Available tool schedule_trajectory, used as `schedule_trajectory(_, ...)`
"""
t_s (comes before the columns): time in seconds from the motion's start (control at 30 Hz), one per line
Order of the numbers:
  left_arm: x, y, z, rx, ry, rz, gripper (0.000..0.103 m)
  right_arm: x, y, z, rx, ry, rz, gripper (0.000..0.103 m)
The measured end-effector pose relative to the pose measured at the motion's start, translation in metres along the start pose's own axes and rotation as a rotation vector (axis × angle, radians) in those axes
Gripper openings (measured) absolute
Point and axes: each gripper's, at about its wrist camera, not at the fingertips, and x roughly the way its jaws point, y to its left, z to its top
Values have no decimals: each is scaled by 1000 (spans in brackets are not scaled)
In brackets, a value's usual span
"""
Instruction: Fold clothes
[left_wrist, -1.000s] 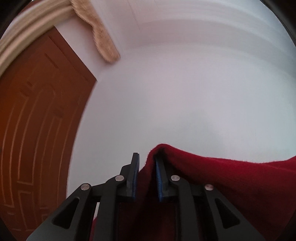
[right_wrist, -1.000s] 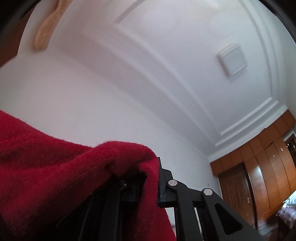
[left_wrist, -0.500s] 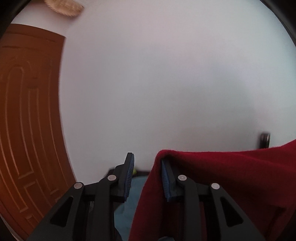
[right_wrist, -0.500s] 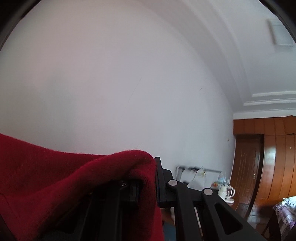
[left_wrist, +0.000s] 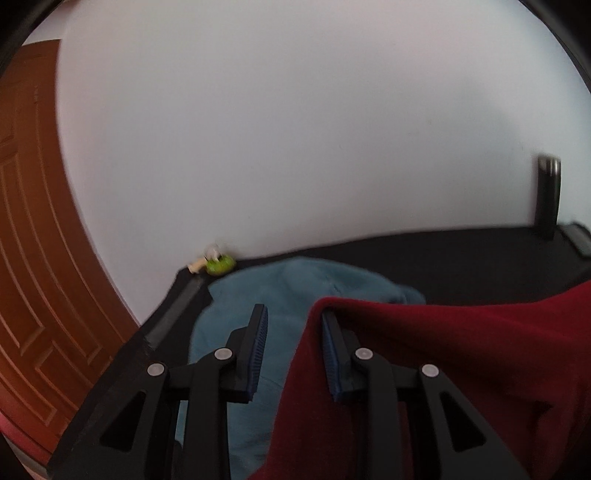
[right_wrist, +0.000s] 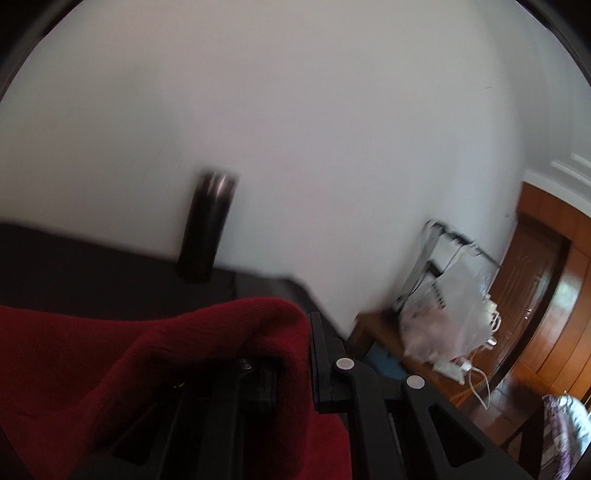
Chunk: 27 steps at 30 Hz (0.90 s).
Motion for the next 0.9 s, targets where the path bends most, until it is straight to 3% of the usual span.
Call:
schedule_trajectory(0.13, 12, -23, -15, 31, 46, -3, 33, 23, 20, -20, -86, 58, 34, 13)
schedule_trajectory(0.2, 16, -19, -13, 43, 58, -3, 33, 26, 20, -26, -103, 70, 33, 27)
schedule_trajectory(0.23, 20, -16, -11, 46, 65, -6, 34, 30, 19, -30, -108, 75, 23, 53)
schedule_trajectory(0.27, 25, -13, -12, 46, 76, -9, 35, 34, 17, -32, -110, 78, 16, 86)
schedule_trajectory(0.3, 30, -11, -13, 47, 87, -13, 38, 42, 9, -34, -108, 79, 19, 93)
schedule_trajectory(0.5, 36, -3, -23, 30, 137, -8, 56, 89, -67, -30, -80, 74, 49, 94)
schedule_trajectory(0.67, 12, 7, -19, 2, 109, -47, 63, 87, -85, -25, -58, 48, 49, 94)
schedule_trajectory(0.9, -10, 16, 23, -67, 53, -150, 76, 72, -97, -20, 17, 27, 85, 94)
